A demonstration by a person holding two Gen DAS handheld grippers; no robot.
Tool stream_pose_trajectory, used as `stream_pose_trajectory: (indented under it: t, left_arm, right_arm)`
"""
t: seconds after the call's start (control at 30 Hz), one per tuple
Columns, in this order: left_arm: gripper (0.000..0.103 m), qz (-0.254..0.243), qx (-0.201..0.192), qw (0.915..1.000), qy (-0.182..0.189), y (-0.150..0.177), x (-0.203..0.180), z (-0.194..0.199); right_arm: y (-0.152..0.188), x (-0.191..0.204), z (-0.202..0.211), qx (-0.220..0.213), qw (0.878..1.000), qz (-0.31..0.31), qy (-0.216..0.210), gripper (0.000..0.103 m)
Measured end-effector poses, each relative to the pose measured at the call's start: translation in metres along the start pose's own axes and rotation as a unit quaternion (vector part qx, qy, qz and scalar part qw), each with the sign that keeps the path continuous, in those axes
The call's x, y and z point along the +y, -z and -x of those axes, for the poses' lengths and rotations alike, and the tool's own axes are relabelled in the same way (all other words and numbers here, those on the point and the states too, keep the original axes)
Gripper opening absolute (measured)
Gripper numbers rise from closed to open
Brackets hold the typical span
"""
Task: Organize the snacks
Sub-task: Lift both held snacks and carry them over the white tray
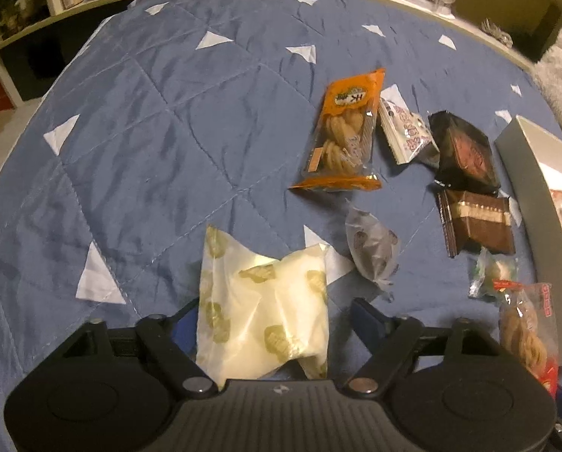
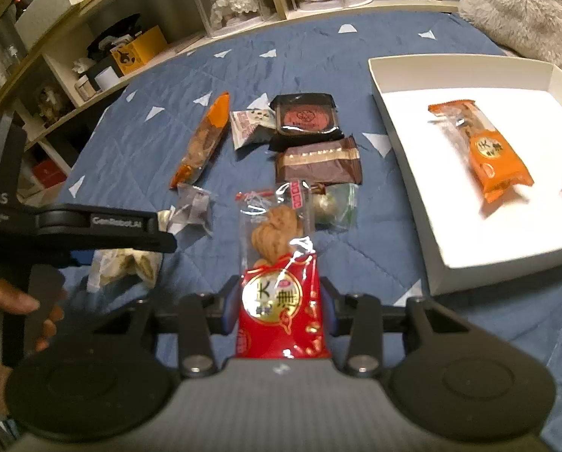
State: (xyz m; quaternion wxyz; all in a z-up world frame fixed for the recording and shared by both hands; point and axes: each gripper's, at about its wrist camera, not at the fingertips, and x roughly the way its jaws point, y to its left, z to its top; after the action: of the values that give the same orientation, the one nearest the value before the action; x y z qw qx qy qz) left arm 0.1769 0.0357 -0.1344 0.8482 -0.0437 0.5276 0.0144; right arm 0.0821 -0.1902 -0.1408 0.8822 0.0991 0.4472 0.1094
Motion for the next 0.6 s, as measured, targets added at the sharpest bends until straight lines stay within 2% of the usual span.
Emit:
stream_pose_trajectory:
  t: [0.07,0.17,0.33,0.6]
  left_arm:
    - [0.056,-0.011,0.003,0.9997,-0.020,-0.001,0.000,-0.001]
    - [0.048,-0.004,0.004,0.9999,-0.011,-0.001,0.003,0.003]
    - [0.046,0.001,-0.004,1.0000,-0.008,0.004,0.004,0.018]
    - [0.046,0.004,-0.077,0.9957,0.050,0.008,-0.007,0.082]
  right_arm:
    - [0.000,-0.001,-0.003,0.003,1.000,0.000,0.001,0.048]
    - [0.000,0.000,-0.006,0.007,1.000,0.000,0.001,0.048]
    - [0.000,-0.001,-0.004,0.003,1.000,-0.004,0.003,0.048]
    - [-0.005,-0.002,0.020,-0.024,1.000,-0.002,-0.005,0.048]
